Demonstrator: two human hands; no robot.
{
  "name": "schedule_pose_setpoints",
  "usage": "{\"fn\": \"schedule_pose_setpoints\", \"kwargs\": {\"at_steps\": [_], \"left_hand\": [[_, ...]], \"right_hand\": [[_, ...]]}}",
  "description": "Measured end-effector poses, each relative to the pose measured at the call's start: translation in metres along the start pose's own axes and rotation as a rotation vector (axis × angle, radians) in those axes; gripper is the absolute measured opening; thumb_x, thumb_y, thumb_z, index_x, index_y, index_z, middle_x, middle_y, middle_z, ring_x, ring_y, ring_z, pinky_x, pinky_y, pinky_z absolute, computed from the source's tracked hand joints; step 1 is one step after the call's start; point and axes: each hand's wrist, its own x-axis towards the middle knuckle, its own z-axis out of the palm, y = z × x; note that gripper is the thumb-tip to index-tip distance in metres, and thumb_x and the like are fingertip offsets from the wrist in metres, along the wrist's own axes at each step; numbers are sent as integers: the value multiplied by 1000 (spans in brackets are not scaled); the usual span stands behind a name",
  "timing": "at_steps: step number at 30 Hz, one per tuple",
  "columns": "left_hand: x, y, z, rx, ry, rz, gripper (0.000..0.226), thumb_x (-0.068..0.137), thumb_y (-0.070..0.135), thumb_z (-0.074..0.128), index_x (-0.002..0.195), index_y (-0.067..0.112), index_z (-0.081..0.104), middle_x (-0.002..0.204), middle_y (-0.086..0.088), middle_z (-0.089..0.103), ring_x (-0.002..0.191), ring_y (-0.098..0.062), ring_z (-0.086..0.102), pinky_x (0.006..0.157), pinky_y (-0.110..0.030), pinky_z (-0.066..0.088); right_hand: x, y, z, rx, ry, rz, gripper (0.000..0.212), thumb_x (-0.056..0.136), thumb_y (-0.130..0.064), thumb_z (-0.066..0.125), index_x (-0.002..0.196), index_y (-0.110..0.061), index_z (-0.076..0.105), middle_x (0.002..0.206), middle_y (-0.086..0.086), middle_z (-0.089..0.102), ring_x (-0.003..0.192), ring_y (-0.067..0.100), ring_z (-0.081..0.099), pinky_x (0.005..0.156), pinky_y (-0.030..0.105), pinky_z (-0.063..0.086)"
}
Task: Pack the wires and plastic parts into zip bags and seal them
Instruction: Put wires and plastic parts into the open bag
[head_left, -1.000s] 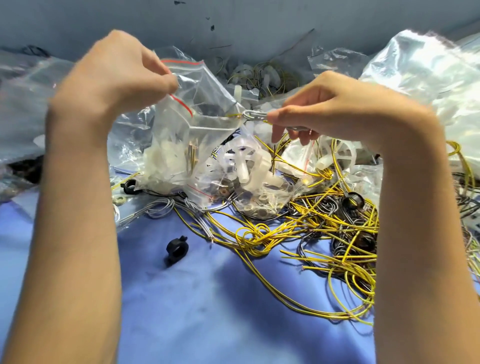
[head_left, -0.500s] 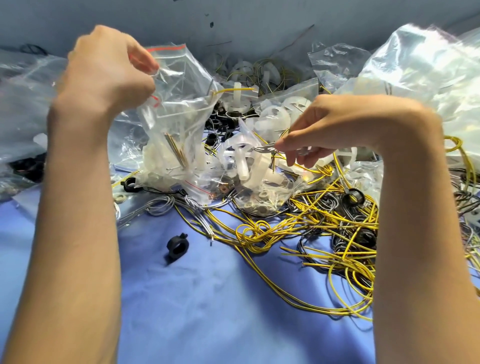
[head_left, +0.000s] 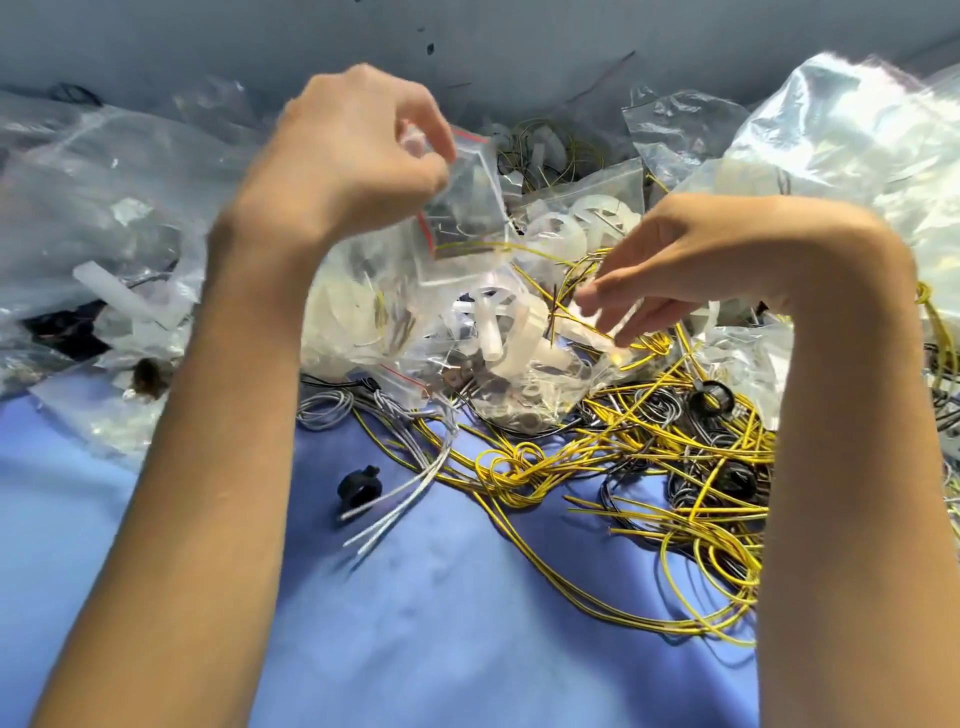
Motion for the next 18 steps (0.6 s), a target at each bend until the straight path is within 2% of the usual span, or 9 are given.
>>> {"fn": "schedule_pose_setpoints", "kwargs": {"at_steps": [4, 6, 8, 10, 12, 15, 18], "left_hand": [[-7, 32, 8, -83, -15, 295, 26, 79, 17, 56, 95, 34, 69, 105, -4, 51, 96, -14, 47, 85, -18, 35], [-16, 49, 17, -166, -116, 444, 22, 78, 19, 57, 90, 32, 70, 100, -1, 55, 86, -8, 49, 81, -18, 39], [-27, 67, 37, -144, -287, 537, 18, 79, 24, 56, 86, 29, 72, 91, 3, 62, 77, -8, 55, 74, -24, 46], [-40, 85, 65, 28, -399, 576, 21, 81, 31, 55, 92, 26, 71, 87, 3, 65, 82, -19, 61, 66, -29, 46], [-52, 95, 90, 183, -419, 574, 25, 85, 37, 54, 100, 24, 69, 87, -2, 62, 89, -25, 62, 61, -27, 37], [-63, 100, 112, 252, -433, 578, 29, 88, 45, 53, 103, 23, 65, 99, -3, 65, 93, -25, 61, 63, -27, 33], [-67, 105, 122, 317, -379, 568, 28, 90, 38, 54, 106, 17, 63, 104, -6, 65, 97, -27, 62, 61, -28, 32]], "right_hand": [[-1, 13, -5, 20, 28, 120, 23, 81, -30, 70, 82, -7, 73, 75, 7, 75, 68, 21, 73, 64, 23, 58], [-3, 16, -8, 64, 86, 152, 20, 85, -26, 67, 82, -7, 71, 73, 9, 74, 65, 22, 73, 65, 26, 57], [-5, 21, -12, 86, 153, 160, 16, 88, -21, 64, 78, -9, 70, 71, 9, 74, 62, 19, 72, 63, 26, 56], [-5, 24, -16, 74, 209, 156, 20, 90, -25, 63, 76, -12, 68, 62, 2, 72, 52, 12, 69, 59, 23, 54], [-7, 25, -18, 81, 216, 165, 22, 90, -33, 61, 82, -14, 69, 60, -1, 71, 49, 10, 67, 57, 23, 55], [-10, 27, -19, 117, 186, 169, 27, 88, -39, 62, 91, -13, 69, 72, 3, 74, 63, 19, 72, 53, 20, 57], [-12, 29, -21, 111, 194, 152, 29, 86, -42, 62, 91, -14, 70, 75, 3, 75, 68, 22, 73, 60, 24, 58]]}}
